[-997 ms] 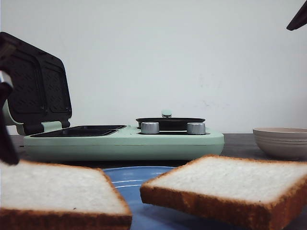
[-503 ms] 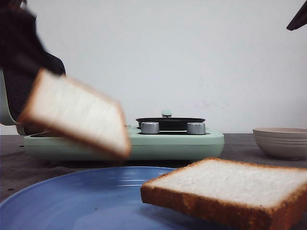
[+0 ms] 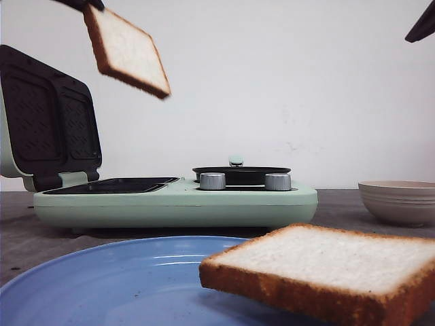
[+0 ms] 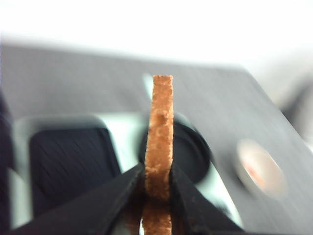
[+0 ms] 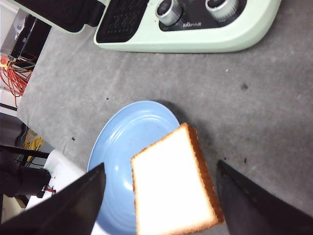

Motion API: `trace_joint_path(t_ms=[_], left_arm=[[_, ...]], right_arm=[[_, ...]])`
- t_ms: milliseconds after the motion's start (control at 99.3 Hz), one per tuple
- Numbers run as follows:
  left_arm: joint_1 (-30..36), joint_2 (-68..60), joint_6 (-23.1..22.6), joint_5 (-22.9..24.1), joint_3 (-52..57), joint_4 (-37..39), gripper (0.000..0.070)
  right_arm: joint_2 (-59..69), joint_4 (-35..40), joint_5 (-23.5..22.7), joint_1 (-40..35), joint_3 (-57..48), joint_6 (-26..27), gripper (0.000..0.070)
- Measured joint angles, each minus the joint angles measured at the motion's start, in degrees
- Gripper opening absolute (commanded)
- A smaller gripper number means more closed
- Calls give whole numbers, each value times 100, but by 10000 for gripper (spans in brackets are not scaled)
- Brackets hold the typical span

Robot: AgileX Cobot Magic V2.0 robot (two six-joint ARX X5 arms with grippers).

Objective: Make breakfast with bread and shrimp
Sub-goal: 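Carry the bread with the left gripper and drop it onto the sandwich plate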

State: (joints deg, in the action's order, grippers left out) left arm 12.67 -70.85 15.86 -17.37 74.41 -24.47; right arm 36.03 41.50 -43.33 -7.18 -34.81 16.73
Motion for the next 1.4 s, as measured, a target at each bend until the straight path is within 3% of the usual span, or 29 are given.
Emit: trace_joint_path(t_ms=[272, 564, 745, 866, 1158, 1399], left_arm=[[455, -837, -221, 1386, 339, 520, 3], [1058, -1980, -1504, 3331, 879, 553, 3], [1211, -2623, -2457, 4194, 1001, 629, 3], [1239, -2964, -2835, 4293, 1001, 664, 3], [1255, -3154, -3274, 4426, 1001, 1263, 3], [1257, -3213, -3759, 4428, 1003, 1325, 3]], right_arm=[[0, -201, 101, -155, 0, -2, 444], [0, -201, 157, -184, 0, -2, 444], [0, -192, 157, -184, 0, -2, 444], [0, -190, 157, -184, 0, -2, 443], [0, -98, 157, -184, 0, 0, 444], [0, -39, 157, -184, 0, 15, 444]])
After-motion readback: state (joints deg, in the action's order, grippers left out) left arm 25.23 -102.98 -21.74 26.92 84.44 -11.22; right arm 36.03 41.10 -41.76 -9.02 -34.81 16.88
